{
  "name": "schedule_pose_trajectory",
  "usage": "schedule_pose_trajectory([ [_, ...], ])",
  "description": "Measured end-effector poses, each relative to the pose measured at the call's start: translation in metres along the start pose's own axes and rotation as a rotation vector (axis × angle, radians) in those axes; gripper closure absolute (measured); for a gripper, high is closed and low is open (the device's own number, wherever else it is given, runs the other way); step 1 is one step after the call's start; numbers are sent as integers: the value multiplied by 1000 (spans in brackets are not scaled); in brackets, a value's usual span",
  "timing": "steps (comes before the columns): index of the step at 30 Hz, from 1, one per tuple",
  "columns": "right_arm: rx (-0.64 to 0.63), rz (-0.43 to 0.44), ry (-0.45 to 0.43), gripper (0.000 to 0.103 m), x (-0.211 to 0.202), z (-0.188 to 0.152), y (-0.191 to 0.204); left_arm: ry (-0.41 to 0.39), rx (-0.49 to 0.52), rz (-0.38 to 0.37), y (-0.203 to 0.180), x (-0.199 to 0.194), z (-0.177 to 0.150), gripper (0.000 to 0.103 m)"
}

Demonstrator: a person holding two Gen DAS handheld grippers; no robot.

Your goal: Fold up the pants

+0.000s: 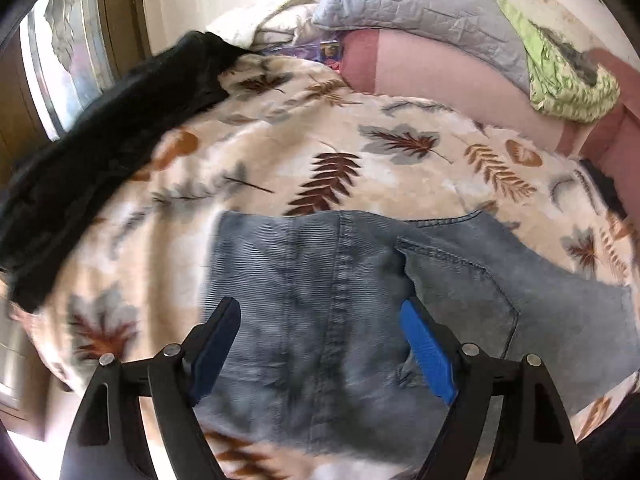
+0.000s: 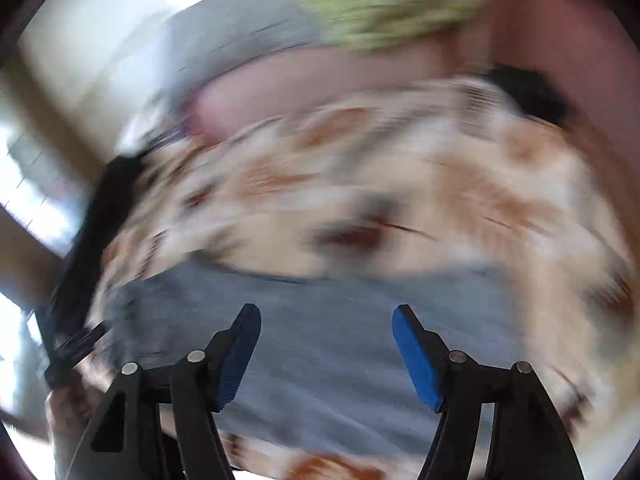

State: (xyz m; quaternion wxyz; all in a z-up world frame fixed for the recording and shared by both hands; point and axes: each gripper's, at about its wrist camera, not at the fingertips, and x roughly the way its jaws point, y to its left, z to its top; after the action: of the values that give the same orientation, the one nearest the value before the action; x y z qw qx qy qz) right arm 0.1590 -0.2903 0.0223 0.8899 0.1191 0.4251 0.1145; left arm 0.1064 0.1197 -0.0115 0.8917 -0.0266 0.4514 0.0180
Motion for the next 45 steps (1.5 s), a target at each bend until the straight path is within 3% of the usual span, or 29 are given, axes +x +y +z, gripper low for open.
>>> schedule_pose_trajectory([
  [3,-120,74,114,34,74,29,60,117,-18,49,2,44,-14,18],
  [5,-221,77,174,47,125,46,95,53,-2,67,2,43,-21,14],
  [10,-317,69,310,64,204,52,130,36,3,57,4,43,-23,12],
  [11,-347,80,343,77,216,49,138,31,8,56,4,43,-24,11],
  [12,-389,57,354,86,221,45,146,26,15,58,1,40,-22,11],
  [15,-464,15,275,96,211,45,158,18,25,59,-3,41,-20,11],
  [17,-459,-12,227,97,208,48,156,15,26,63,-3,39,-20,11],
  [19,-477,-62,243,97,224,42,153,13,35,78,-5,39,-21,10],
  [21,-492,-71,204,94,225,36,155,11,44,94,-8,40,-21,10],
  [23,-403,-68,175,79,207,39,146,7,45,93,-7,39,-22,10],
  [24,-378,-87,145,64,194,39,142,5,44,92,-6,39,-22,10],
  [25,-346,-105,85,58,172,37,136,3,43,92,-6,38,-22,10],
  [27,-274,-48,14,50,128,24,123,1,40,97,-6,38,-23,10],
  [30,-149,45,-15,37,75,-6,93,0,33,112,-8,38,-23,9],
  [35,109,142,0,36,36,-54,12,9,11,112,-8,38,-23,9],
  [38,308,55,11,22,46,-72,-70,13,10,113,-8,39,-24,9],
  [39,410,51,66,31,58,-81,-104,16,11,114,-8,39,-24,9],
  [41,488,169,33,32,46,-84,-122,40,16,126,-9,38,-22,9],
  [43,413,119,24,32,21,-74,-114,84,19,151,-11,31,-17,9],
  [45,337,127,-58,27,2,-64,-111,61,16,178,-18,11,-12,9],
])
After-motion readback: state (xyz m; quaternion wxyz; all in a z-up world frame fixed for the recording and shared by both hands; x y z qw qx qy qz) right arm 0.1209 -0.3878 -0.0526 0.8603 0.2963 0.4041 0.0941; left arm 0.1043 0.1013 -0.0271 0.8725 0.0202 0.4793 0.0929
